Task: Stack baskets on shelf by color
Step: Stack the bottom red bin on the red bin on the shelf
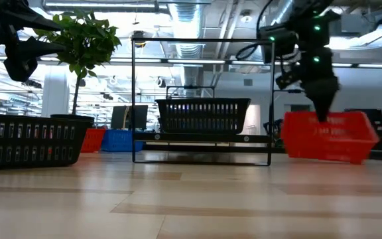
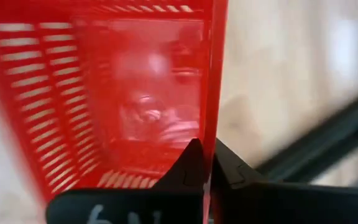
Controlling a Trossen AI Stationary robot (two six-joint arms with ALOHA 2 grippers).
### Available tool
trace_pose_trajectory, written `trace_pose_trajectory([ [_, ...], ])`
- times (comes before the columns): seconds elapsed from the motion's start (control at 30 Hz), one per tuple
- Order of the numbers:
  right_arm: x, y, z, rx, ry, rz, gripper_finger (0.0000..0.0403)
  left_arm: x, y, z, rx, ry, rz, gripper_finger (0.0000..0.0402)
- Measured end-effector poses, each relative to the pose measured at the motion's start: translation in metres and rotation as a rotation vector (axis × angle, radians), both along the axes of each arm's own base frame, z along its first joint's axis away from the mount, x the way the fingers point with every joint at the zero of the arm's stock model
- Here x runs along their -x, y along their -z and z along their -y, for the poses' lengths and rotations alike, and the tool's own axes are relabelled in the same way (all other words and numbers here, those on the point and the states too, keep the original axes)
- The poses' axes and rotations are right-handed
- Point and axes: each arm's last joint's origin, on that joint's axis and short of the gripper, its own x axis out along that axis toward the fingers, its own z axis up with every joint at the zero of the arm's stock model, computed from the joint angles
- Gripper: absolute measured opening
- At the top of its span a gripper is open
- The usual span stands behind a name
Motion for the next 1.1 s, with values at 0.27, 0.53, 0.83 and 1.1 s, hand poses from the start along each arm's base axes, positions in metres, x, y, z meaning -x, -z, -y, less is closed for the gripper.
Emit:
trace_pose_trajectory([
  [0.27,-0.004,-0.070,0.059,0.156,0.069,0.176,0.0011,0.000,0.000,0.000,0.000,0.000,0.000,0.0167],
  [0.53,-0.012,-0.135,0.099,0.366,0.079,0.481,0.0009,0.000,0.001,-0.002,-0.015,-0.049,-0.002,0.0167],
  [0.83,-0.022,-0.142,0.098,0.347,0.049,0.608,0.0009,0.000,0.000,-0.001,0.043,-0.040,0.016,0.0167],
  [1.1,-0.032,-0.148,0.104,0.410,0.021,0.702,0.0009,0.003,-0.019,-0.004,0.012,-0.065,0.061,0.0167],
])
